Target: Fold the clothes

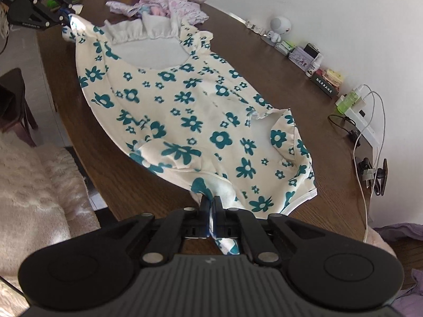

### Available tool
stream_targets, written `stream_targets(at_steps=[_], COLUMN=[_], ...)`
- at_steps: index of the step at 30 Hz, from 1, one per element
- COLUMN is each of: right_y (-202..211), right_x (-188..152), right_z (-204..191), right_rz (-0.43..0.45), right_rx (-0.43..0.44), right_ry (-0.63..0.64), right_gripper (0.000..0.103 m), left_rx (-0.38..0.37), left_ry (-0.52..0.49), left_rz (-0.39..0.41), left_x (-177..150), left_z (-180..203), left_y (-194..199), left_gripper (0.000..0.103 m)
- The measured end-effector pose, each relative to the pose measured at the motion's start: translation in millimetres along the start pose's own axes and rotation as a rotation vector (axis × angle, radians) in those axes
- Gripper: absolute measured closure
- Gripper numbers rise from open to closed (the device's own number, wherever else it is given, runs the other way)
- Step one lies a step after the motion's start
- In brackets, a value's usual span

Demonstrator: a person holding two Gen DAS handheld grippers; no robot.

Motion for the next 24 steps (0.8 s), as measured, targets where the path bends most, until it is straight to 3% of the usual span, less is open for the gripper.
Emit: stream_targets(at_steps=[2,7,10,12,18,24], right_y=[-10.1,-65.0,-79.5,-75.2,-58.6,-69.3], right_x=[6.9,8.9,5.3,1.7,-6.8,-12.9], right_z=[23.9,57.6,61.4,62.5,70.5,67.0], right_rz=[-0.016,-0.117,-0.128,-0.111,-0.040,-0.025], right_rx=[0.048,0.089,0.104,0.103,0.092,0.072], right_ry=[-0.075,-0.215,-0.256,-0.290,-0.402,-0.475], right_gripper=[0.102,0.102,0.102,0.101,0.096,0.096], left_rx=[0.002,-0.079,-0.114,-0.135,-0.176,-0.199], left_ry=[0.001,0.125,0.206,0.264,0.440,0.593], left_rz=[-0.008,-0.112,-0.145,-0.129,-0.078,-0.139], left_x=[15.9,29.5,20.3,9.0,-30.8,-67.3], left_z=[-17.9,-47.4,-58.6,-66.7,-87.1,-96.8], left_y=[-20.6,-101.5,-122.7,-117.2,-78.2,-75.3], left_gripper=[0.100,0.090,0.076,0.062,0.038,0.035])
Point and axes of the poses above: each gripper's, at about its wrist camera, not at the fingertips, and y roughly against the way its jaws point, z to its right, x to its top, the point moved 1 cm from there along -y, roughly the way its jaws point, and after that the axes turned 1 degree about z, right-handed, at the moved point
